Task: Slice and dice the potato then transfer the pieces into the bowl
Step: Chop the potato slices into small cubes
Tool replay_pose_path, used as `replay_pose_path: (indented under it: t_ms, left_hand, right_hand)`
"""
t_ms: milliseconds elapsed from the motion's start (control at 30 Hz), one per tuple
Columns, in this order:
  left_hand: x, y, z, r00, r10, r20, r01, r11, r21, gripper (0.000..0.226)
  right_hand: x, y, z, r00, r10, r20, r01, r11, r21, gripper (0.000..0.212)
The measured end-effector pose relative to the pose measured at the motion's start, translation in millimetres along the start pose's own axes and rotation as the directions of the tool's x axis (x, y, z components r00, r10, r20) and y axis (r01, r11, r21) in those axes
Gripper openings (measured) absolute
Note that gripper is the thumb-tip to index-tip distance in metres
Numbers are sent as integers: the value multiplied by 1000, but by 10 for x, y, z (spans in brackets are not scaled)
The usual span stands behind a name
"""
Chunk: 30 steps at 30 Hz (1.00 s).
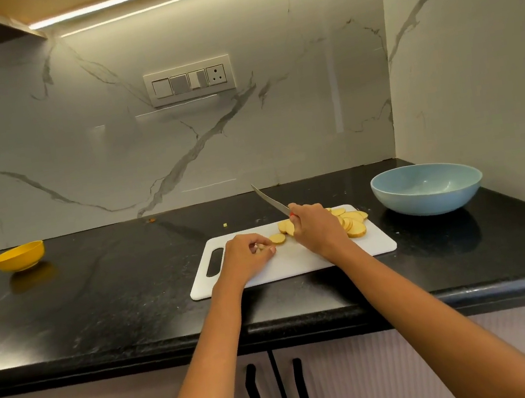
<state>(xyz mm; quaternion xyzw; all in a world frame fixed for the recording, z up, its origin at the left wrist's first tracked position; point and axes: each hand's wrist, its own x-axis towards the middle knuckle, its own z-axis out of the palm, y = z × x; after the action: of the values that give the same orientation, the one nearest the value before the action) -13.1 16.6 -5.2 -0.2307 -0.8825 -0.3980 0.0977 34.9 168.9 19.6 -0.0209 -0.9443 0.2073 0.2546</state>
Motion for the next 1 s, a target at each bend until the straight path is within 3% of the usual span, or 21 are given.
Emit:
replay_pose_path:
  t_ms: [233, 500, 700, 1000]
  left_hand:
    - [-58, 23, -19, 996, -76, -48, 76, 997, 3, 13]
    - [-142, 76, -23, 994, -13, -107, 43, 958, 283, 22]
    - [-223, 139, 0, 999, 14, -37, -9, 991, 136, 13]
    - [-232, 155, -35, 998, -39, -58, 44, 995, 88, 4]
  right_hand:
    - [-184, -38, -69, 1000, 16, -24, -16, 999, 32, 24]
    - [-441, -159, -89, 999, 1, 34, 0, 1000, -24, 27]
    - [-599, -185, -153, 994, 52, 92, -48, 998, -40, 25]
    - [-814, -274, -256, 976, 126, 177, -101, 985, -141, 19]
